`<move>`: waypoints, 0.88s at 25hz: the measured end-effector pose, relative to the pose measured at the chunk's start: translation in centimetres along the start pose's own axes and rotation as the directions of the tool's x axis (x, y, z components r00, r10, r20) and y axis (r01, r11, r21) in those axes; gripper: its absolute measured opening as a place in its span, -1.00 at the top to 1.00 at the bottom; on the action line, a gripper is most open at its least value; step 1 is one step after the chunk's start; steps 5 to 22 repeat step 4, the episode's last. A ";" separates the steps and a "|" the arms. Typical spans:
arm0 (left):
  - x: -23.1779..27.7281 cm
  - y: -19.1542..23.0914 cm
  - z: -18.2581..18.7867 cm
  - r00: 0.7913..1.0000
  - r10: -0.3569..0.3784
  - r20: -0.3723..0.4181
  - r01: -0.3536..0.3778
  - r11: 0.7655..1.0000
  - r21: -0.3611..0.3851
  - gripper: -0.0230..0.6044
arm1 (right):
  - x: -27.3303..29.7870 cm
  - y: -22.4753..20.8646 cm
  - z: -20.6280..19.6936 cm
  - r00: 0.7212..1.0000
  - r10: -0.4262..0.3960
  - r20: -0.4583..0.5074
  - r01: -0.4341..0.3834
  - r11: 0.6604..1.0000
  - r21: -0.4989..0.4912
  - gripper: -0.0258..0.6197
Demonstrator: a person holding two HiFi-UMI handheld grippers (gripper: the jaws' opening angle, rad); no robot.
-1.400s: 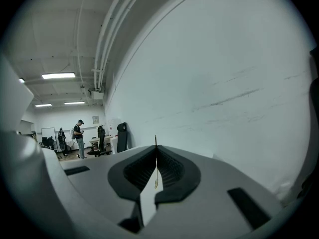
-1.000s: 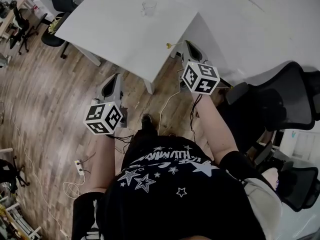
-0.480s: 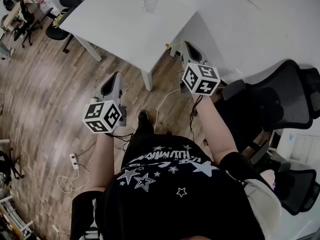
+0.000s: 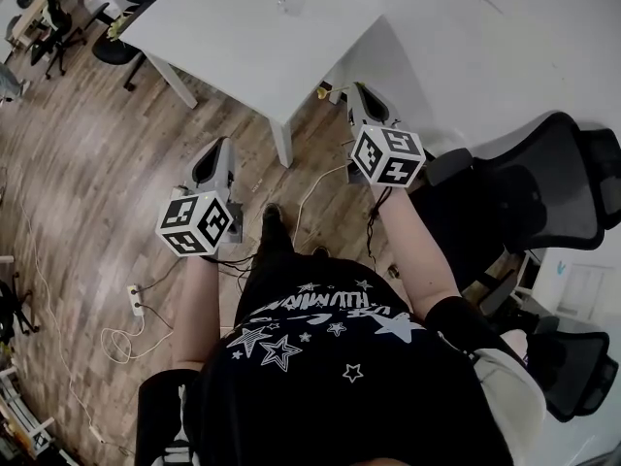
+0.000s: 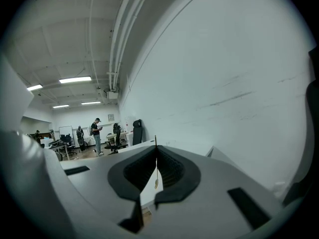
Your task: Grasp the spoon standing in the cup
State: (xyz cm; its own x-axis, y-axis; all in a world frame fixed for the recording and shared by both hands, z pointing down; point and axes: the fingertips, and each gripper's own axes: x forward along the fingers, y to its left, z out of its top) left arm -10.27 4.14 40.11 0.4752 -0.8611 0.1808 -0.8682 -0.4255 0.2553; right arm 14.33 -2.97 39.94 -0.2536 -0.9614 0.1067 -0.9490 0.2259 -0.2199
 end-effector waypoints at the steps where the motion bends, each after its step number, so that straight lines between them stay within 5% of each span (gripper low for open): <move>1: -0.2 -0.1 -0.1 1.000 0.002 0.002 -0.002 1.000 0.000 0.90 | -0.2 0.0 0.0 1.000 0.002 0.000 -0.002 1.000 -0.001 0.87; 22: -0.6 -0.3 -0.3 1.000 0.008 0.007 -0.008 1.000 -0.003 0.90 | -1.0 -0.2 -0.3 1.000 0.005 -0.002 -0.005 1.000 -0.002 0.87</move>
